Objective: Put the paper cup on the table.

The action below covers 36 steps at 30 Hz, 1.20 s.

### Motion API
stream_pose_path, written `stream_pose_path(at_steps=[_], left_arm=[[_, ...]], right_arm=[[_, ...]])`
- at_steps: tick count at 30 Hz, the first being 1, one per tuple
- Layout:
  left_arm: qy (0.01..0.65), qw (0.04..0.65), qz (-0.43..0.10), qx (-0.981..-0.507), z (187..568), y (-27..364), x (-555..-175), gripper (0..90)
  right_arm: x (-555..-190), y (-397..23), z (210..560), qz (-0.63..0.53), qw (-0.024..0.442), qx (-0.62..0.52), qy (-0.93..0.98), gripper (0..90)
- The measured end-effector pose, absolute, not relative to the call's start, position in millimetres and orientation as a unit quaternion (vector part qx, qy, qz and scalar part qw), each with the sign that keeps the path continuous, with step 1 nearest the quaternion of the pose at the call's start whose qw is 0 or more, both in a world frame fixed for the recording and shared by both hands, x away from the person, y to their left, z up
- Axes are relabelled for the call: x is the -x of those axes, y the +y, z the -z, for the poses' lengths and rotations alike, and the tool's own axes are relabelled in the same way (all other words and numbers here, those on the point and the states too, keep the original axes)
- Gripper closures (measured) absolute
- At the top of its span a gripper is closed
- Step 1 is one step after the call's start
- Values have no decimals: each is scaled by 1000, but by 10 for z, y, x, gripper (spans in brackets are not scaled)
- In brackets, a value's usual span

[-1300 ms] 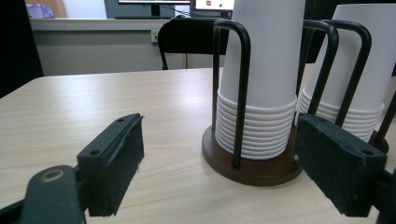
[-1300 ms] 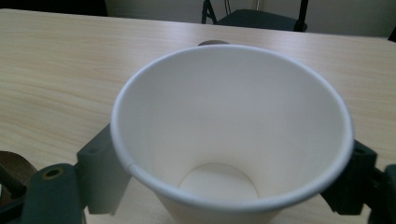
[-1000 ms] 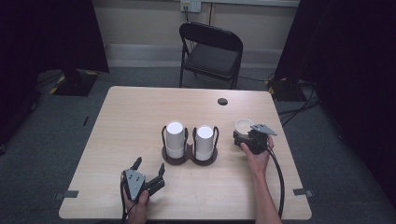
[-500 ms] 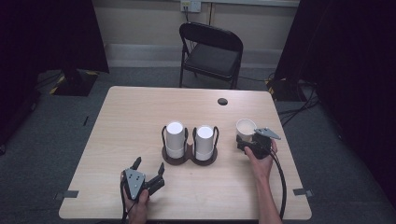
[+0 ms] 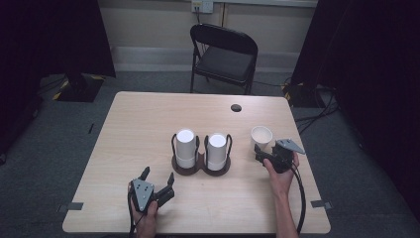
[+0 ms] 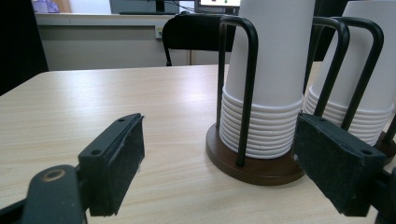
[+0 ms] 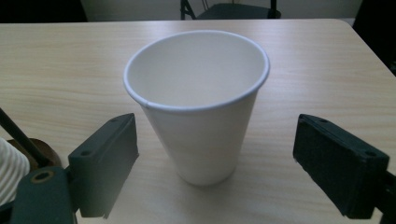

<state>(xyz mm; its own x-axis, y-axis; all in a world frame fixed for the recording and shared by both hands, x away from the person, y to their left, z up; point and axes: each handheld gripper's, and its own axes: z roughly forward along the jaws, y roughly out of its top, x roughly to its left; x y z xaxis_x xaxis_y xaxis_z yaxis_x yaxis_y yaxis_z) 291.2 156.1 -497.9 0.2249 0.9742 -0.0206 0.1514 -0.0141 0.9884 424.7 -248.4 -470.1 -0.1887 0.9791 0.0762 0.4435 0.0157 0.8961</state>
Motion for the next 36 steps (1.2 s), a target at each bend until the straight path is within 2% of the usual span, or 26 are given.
stream_pose_path(at_steps=[14,18,36], left_arm=[[482,509,-400,-591,4976,1555,-2922,170],[483,508,-399,-592,4975,1554,-2926,170],[493,502,-399,-588,4972,1552,-2939,173]], right_arm=[[-3896,-2390,4555,-434,340,-546,631,132],[-3769,-2329,4528,-439,363,-538,621,133],[-3197,-2105,4661,-457,358,-522,624,156]])
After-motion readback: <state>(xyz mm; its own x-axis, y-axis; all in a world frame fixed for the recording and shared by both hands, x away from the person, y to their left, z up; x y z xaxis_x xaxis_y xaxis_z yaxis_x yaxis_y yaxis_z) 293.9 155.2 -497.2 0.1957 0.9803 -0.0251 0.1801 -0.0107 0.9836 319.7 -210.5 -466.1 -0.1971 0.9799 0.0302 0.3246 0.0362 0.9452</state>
